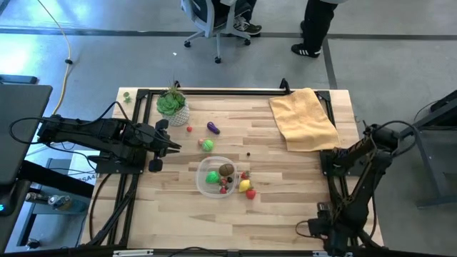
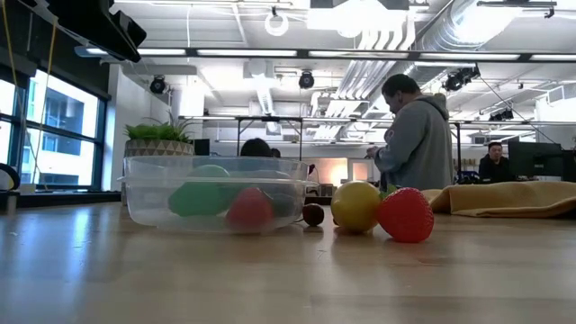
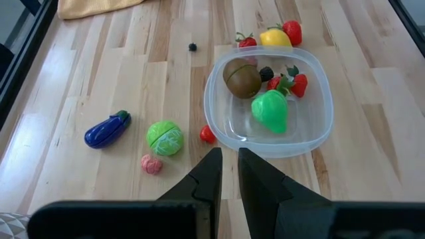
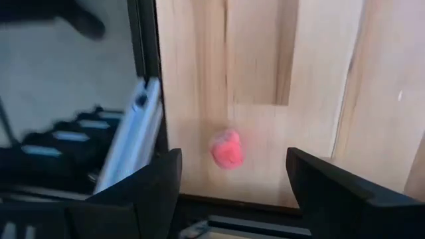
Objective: Pick and placing Produce into tupperware
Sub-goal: Put the pink peach into the transparent bin
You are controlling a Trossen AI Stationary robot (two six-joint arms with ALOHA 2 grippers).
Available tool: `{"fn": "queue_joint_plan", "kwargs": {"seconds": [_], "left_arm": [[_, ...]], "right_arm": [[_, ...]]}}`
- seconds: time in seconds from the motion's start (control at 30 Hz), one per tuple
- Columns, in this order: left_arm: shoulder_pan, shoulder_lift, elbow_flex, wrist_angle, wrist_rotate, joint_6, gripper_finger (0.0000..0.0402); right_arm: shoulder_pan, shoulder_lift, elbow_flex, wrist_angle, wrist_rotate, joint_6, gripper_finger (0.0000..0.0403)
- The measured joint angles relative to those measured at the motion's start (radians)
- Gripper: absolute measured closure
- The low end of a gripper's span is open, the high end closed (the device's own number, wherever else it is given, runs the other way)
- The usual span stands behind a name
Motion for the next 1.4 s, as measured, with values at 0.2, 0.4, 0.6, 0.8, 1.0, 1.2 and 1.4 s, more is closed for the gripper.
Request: {"fn": "queue_joint_plan", "kwargs": {"seconds": [0.2, 0.4, 0.6, 0.8, 1.0, 1.2, 1.4], "left_arm": [[0.0, 0.0, 0.0, 0.0, 0.0, 0.0, 0.0362], [0.0, 0.0, 0.0, 0.0, 0.0, 0.0, 0.0362], [0.0, 0.0, 0.0, 0.0, 0.0, 0.0, 0.0362], [0.0, 0.0, 0.0, 0.0, 0.0, 0.0, 0.0362], [0.0, 0.0, 0.0, 0.0, 0.0, 0.0, 0.0362], [0.0, 0.0, 0.0, 0.0, 0.0, 0.0, 0.0362], [0.0, 0.0, 0.0, 0.0, 0.0, 0.0, 0.0362]], "right_arm": [[0.027, 0.056, 0.0, -0.009, -0.028, -0.046, 0.0144], [0.034, 0.095, 0.0, -0.018, -0.028, -0.054, 0.0144], [0.034, 0.127, 0.0, 0.005, -0.032, -0.088, 0.0144], [0.034, 0.153, 0.001, 0.027, -0.043, -0.102, 0.0144], [0.034, 0.19, 0.001, 0.045, -0.054, -0.1, 0.0144], [0.034, 0.192, 0.002, 0.045, -0.05, -0.095, 0.0146], [0.033, 0.193, 0.002, 0.042, -0.049, -0.095, 0.0182]]}}
